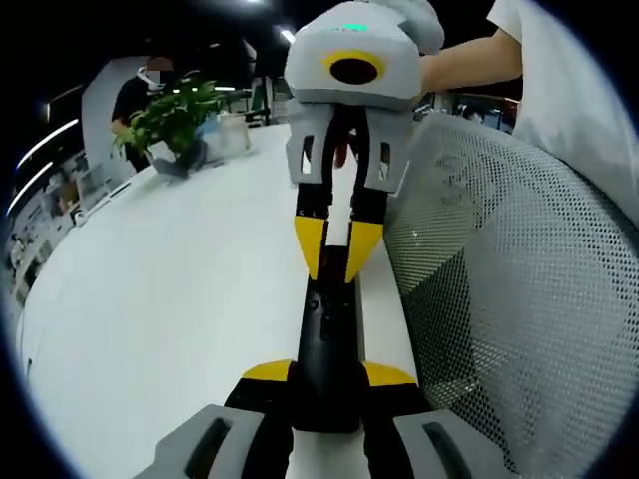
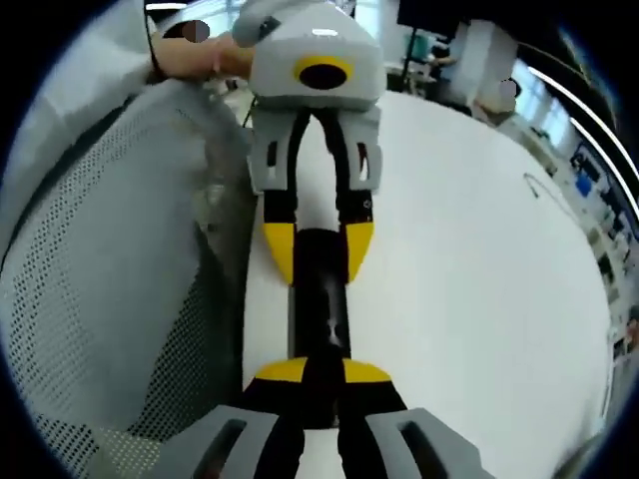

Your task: Press the specified remote control buttons in sequence, fully releasing each button before pressing the next.

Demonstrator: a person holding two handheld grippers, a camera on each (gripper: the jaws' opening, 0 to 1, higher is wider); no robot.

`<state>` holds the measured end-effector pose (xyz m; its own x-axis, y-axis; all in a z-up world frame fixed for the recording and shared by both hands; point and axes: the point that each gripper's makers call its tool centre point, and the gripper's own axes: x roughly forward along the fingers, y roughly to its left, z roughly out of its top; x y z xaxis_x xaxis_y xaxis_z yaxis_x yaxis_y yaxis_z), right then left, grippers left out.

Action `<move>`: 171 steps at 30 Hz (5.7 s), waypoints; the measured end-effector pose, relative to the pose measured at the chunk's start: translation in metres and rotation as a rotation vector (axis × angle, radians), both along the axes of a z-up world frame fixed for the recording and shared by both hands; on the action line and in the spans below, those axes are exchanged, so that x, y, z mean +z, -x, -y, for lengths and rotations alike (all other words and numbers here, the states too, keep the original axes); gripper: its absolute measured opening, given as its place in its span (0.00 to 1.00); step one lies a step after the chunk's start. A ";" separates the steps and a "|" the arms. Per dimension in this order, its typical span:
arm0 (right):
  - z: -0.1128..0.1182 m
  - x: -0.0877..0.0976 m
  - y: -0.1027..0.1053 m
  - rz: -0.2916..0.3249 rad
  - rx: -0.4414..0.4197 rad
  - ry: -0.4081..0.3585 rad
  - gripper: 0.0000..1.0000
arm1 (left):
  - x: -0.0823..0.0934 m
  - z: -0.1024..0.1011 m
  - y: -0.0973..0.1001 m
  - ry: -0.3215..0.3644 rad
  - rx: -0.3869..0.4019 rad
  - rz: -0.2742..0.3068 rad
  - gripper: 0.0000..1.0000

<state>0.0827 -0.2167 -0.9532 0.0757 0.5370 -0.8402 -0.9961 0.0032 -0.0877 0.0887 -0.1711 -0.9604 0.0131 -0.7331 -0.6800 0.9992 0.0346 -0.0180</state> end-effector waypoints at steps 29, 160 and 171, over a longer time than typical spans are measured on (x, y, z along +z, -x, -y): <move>-0.003 -0.003 -0.003 -0.164 -0.056 0.162 0.04 | -0.001 0.000 -0.001 -0.004 -0.006 0.001 0.24; 0.003 0.001 -0.001 -0.123 -0.168 -0.034 0.00 | 0.000 0.000 -0.001 0.005 -0.006 -0.010 0.24; -0.003 -0.001 -0.005 -0.074 -0.161 0.024 0.00 | 0.000 -0.001 -0.001 0.007 -0.005 -0.012 0.24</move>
